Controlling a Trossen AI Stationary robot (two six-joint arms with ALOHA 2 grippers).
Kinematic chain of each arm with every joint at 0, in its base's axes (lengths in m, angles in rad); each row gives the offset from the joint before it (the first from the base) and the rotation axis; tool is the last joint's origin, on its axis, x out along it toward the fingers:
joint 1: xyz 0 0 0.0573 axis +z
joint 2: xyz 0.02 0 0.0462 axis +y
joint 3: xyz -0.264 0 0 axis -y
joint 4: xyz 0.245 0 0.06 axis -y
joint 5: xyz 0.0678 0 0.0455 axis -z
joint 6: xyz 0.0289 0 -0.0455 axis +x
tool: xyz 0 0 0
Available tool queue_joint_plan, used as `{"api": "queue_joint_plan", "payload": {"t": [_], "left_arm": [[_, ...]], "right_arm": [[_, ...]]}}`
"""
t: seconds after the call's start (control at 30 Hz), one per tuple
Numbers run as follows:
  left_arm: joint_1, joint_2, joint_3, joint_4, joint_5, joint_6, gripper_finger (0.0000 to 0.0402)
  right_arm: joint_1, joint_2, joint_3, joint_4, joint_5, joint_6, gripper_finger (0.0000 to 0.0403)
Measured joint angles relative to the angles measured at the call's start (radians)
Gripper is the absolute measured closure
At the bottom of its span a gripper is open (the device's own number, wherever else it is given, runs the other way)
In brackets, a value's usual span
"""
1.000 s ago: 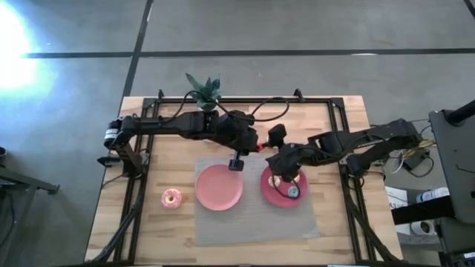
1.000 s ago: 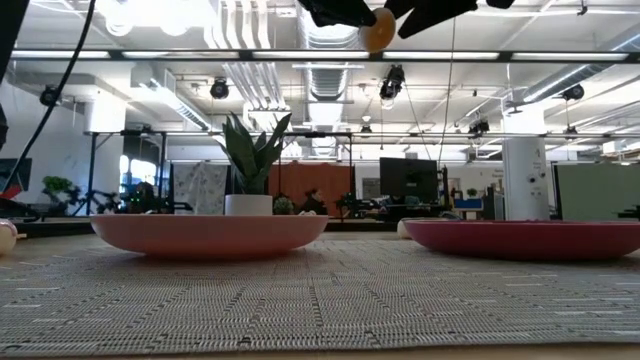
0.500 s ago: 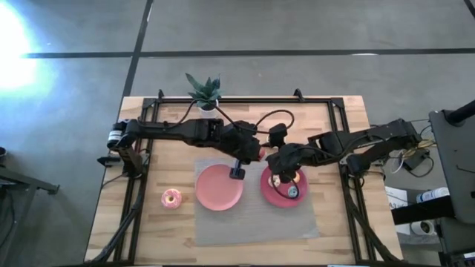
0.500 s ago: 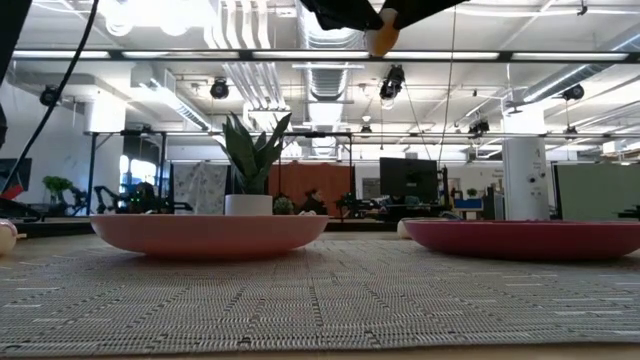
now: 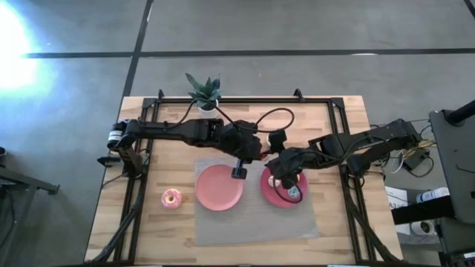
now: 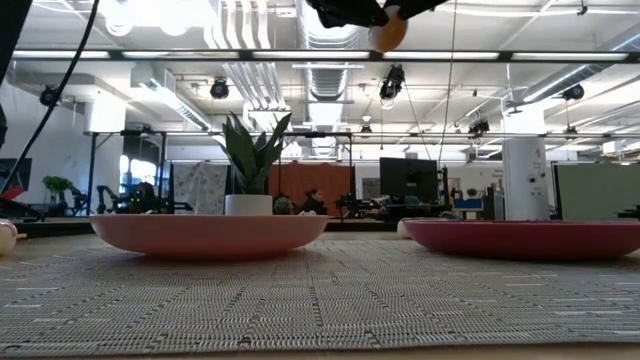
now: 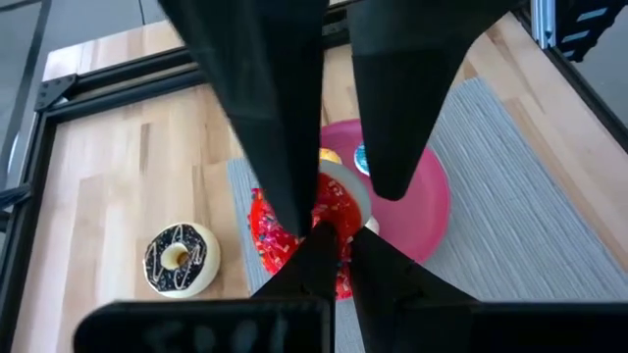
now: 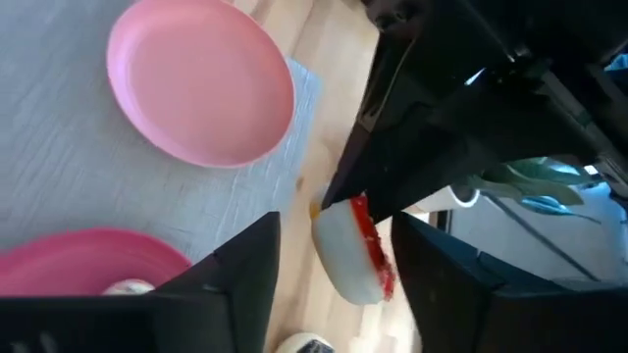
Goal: Pick & Place donuts
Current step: Put the small red donut on the dark pink plate
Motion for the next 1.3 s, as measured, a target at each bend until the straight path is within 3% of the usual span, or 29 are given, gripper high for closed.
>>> {"api": "queue_joint_plan", "payload": {"t": [0.4, 0.6, 0.83, 0.9, 1.17, 1.3], "left_arm": [[-0.005, 0.000, 0.001, 0.004, 0.002, -0.041, 0.0399], [-0.005, 0.000, 0.002, 0.006, -0.013, -0.094, 0.0354], [-0.007, -0.012, 0.002, -0.107, -0.235, -0.130, 0.0273], [-0.006, -0.017, 0.002, -0.144, -0.247, -0.151, 0.0259], [-0.011, -0.031, -0.001, -0.250, -0.234, -0.175, 0.0249], [-0.012, -0.031, -0.001, -0.283, -0.234, -0.204, 0.0248]], "right_arm": [[0.000, 0.000, 0.000, -0.032, 0.000, 0.119, 0.0335], [0.000, 0.000, -0.002, -0.074, 0.001, 0.195, 0.0386], [0.000, -0.001, -0.016, -0.315, -0.004, 0.354, 0.0389], [0.000, -0.003, -0.048, -0.354, -0.037, 0.395, 0.0389], [0.041, -0.004, -0.259, -0.190, -0.196, 0.439, 0.0389], [0.103, -0.004, -0.350, -0.071, -0.177, 0.391, 0.0390]]}}
